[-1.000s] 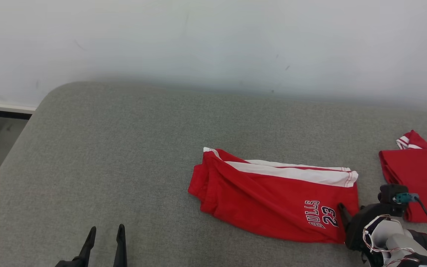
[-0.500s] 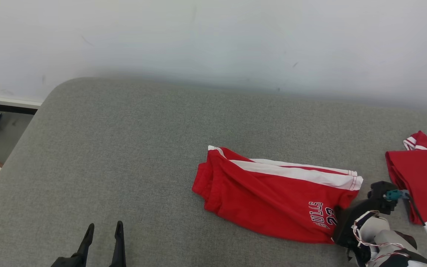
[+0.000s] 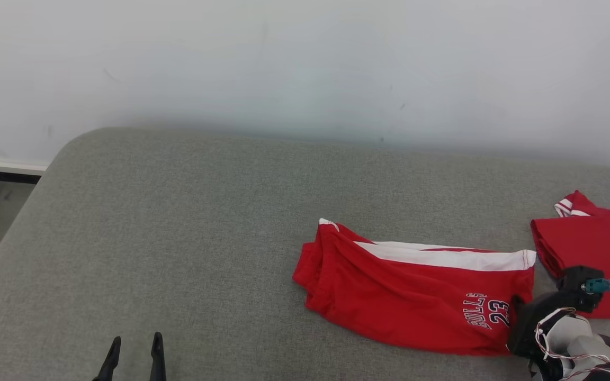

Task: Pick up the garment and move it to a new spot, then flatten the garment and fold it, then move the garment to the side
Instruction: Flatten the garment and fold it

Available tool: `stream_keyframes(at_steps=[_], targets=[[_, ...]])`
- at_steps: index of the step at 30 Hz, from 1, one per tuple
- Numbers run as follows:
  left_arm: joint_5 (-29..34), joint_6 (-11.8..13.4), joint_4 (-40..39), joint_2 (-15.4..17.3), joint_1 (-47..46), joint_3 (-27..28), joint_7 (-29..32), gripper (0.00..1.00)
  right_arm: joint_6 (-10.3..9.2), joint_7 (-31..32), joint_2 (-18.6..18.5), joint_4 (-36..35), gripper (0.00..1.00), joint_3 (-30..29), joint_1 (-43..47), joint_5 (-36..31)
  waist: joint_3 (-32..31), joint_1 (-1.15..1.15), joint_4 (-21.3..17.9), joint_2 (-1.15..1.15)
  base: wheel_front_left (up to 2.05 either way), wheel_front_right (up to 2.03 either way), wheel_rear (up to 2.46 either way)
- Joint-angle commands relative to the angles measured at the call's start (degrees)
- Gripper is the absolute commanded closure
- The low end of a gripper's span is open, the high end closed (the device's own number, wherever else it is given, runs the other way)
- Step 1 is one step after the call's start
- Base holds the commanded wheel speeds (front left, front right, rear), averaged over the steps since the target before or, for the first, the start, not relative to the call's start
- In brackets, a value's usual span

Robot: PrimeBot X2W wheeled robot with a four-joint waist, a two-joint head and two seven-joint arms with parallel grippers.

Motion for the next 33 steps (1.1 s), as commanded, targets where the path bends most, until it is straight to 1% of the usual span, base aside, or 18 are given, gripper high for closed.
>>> stream_keyframes(at_steps=[1,5,13,17,21,24,27,28,30,31,33], targets=[[0.59,-0.04,-0.12,0.06,1.15,0.30,-0.12,0.00,-0.13,-0.66,-0.55,-0.53,1.00,0.42,0.75,0.35,-0.48,0.00,-0.66,0.00,0.00,0.00,0.00],[1.17,-0.03,0.13,0.02,1.72,0.47,-0.12,0.00,-0.13,-1.14,-0.99,-3.06,1.00,1.51,0.82,1.11,-0.91,0.00,-1.30,0.00,0.00,0.00,0.00],[3.03,-0.05,0.12,0.03,1.91,-0.18,-0.12,0.00,-0.12,0.25,1.41,-13.43,1.00,4.16,1.32,6.02,-1.57,0.00,-1.38,0.00,0.00,0.00,0.00],[3.28,-0.06,0.35,0.03,1.57,-0.69,-0.12,0.00,-0.12,1.46,3.37,-18.99,1.00,6.66,1.70,8.02,-1.79,0.00,-1.00,0.00,0.00,0.00,0.00],[3.22,-0.07,0.51,0.02,1.27,-1.44,-0.12,0.00,-0.12,2.19,6.37,-21.72,1.00,8.54,0.70,8.88,-1.68,0.00,-0.39,0.00,0.00,0.00,0.00],[3.15,-0.06,0.79,0.00,0.78,-2.53,-0.12,0.00,-0.12,2.37,9.15,-21.49,1.00,9.59,-0.31,9.12,-1.43,0.00,0.68,0.00,0.00,0.00,0.00],[2.72,-0.01,1.17,-0.02,-0.33,-3.72,-0.12,0.00,-0.12,1.55,11.09,-19.43,1.00,10.17,-1.47,8.63,-0.93,0.00,1.87,0.00,0.00,0.00,0.00],[2.72,-0.01,1.17,-0.02,-0.33,-3.72,-0.12,0.00,-0.12,1.55,11.09,-19.43,1.00,10.17,-1.47,8.63,-0.93,0.00,1.87,0.00,0.00,0.00,0.00],[2.49,-0.01,1.37,-0.02,-0.95,-4.47,-0.12,0.00,-0.12,0.93,12.15,-17.27,1.00,10.19,-2.48,8.74,-0.62,0.00,2.63,0.00,0.00,0.00,0.00],[2.31,-0.01,1.71,-0.03,-1.47,-5.37,-0.12,0.00,-0.12,0.07,12.84,-14.98,1.00,10.19,-3.82,8.70,-0.35,0.00,3.38,0.00,0.00,0.00,0.00],[2.05,-0.01,1.99,-0.04,-1.97,-6.09,-0.12,0.00,-0.12,-0.37,13.23,-12.78,1.00,10.41,-4.76,9.37,-0.06,0.00,4.01,0.00,0.00,0.00,0.00]])
